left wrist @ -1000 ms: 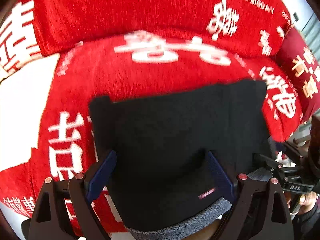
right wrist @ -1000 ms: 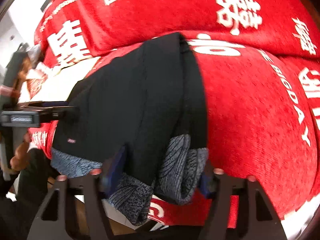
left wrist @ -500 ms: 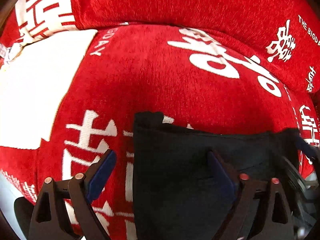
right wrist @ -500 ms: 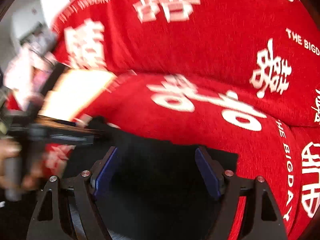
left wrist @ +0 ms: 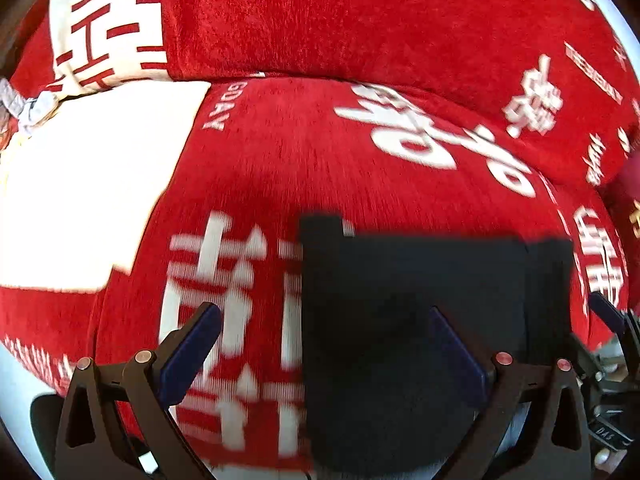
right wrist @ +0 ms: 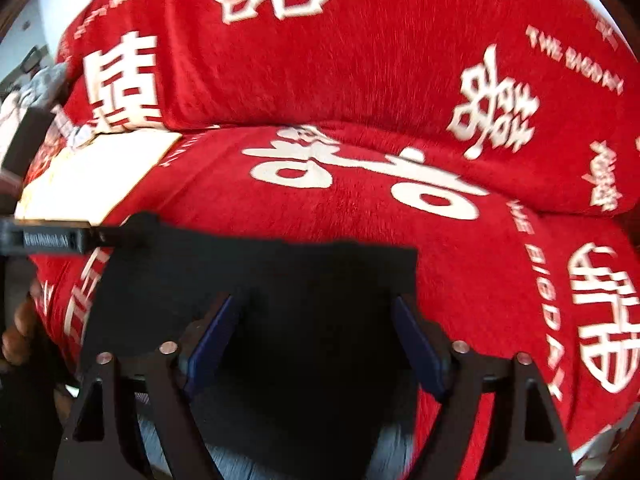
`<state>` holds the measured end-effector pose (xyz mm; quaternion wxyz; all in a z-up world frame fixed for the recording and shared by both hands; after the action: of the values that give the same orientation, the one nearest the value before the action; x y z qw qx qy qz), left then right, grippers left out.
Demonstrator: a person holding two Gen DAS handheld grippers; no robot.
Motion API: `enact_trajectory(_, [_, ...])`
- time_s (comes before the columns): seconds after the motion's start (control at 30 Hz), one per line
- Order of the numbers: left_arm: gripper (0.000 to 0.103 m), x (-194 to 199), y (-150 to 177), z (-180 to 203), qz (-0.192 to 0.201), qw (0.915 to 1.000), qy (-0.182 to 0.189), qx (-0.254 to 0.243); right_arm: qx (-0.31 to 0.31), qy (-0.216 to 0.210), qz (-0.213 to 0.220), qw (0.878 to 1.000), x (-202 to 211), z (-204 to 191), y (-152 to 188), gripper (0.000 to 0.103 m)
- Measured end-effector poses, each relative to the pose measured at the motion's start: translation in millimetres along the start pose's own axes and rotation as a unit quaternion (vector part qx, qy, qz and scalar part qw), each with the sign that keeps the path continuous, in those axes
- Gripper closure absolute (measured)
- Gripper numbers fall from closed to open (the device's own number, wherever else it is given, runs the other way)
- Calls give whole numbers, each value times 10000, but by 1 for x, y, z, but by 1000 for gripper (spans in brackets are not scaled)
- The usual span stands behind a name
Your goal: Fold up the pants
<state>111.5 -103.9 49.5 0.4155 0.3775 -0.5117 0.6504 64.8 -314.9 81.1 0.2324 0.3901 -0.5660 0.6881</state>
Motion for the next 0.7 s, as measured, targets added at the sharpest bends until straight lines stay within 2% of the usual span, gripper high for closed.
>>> enact_trajectory(0.07, [0,-1,25,7,-1,9991,-100,-401,191,15,-55,9998,7,-17,18,14])
enact_trajectory(0.13, [0,-10,40,10,61,9965,-372,-751,423,288,-357,9981,-4,-27,40,14])
enact_trajectory(0.17, [0,-15,46,9,70,9963,-331,-790,452,389,-548,9967,-11,-26,50,13])
enact_trajectory(0.23, [0,-14,49,1,38,9980,-152,-610,343,425,-571,9969,-12,-21,64,6])
enact_trajectory(0.33, [0,-2,55,-13,34,9983,-188,-560,228,683,-773,9944,-1,-6,77,6])
enact_trajectory(0.4, [0,11,57,-18,142,9988,-52,-463,150,806,-707,9941,12,-1,76,6])
enact_trajectory(0.47, [0,17,57,-14,167,9987,315,-351,86,726,-391,9966,29,-5,63,6])
enact_trajectory(0.53, [0,18,60,-4,147,9981,477,-367,155,504,-95,9986,35,-20,49,6])
enact_trajectory(0.63, [0,8,77,19,-108,9958,612,-677,479,194,-127,9986,23,-48,43,6])
enact_trajectory(0.7, [0,-3,87,24,-252,9950,496,-825,677,93,-227,9974,12,-61,50,6])
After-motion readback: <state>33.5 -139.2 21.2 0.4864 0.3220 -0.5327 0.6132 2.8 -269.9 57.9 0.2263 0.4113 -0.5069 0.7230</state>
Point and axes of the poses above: each gripper's, at about its wrist camera, not at the fingertips, and x roughly against the way its jaws point, z to its right, y to its underside, the point moved 5 cm from there along -x, roughly the way its jaws point, and after that the axes turned 5 degrees about x, right-handed, at the moved point
